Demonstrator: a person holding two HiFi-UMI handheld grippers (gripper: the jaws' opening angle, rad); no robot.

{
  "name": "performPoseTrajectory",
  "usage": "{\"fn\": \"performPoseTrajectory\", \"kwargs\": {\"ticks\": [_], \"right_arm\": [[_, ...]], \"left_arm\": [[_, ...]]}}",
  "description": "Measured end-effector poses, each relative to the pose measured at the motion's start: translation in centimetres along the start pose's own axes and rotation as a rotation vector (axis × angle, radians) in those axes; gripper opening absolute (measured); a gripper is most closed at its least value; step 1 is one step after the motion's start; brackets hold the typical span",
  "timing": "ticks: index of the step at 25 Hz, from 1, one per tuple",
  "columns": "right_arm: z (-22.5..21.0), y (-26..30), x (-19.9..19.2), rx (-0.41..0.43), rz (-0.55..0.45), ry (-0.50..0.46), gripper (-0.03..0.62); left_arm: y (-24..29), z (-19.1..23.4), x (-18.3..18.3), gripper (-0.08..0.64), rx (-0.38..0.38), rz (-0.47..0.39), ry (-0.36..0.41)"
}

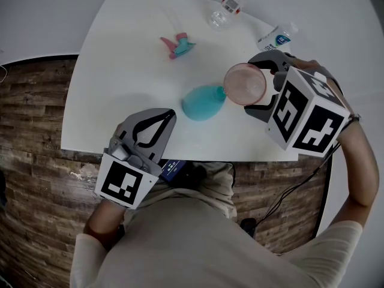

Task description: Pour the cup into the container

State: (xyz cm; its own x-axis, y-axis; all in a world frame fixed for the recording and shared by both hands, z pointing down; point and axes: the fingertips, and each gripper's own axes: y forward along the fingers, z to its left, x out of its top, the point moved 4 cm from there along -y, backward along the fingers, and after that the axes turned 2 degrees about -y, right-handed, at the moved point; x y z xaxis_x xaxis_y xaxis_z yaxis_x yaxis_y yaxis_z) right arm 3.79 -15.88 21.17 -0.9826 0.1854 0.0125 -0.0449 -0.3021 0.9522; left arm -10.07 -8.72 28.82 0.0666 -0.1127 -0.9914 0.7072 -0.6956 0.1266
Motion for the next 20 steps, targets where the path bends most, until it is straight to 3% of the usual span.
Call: {"fn": "performPoseTrajectory", "kwargs": {"ticks": [20], "right_arm": [[0.06, -0.06, 0.26, 0.009, 0.049, -0.033, 0.365]], "left_arm": [[-0.45, 0.12, -0.08, 0.011, 0.006, -0.005, -0.003]]}}
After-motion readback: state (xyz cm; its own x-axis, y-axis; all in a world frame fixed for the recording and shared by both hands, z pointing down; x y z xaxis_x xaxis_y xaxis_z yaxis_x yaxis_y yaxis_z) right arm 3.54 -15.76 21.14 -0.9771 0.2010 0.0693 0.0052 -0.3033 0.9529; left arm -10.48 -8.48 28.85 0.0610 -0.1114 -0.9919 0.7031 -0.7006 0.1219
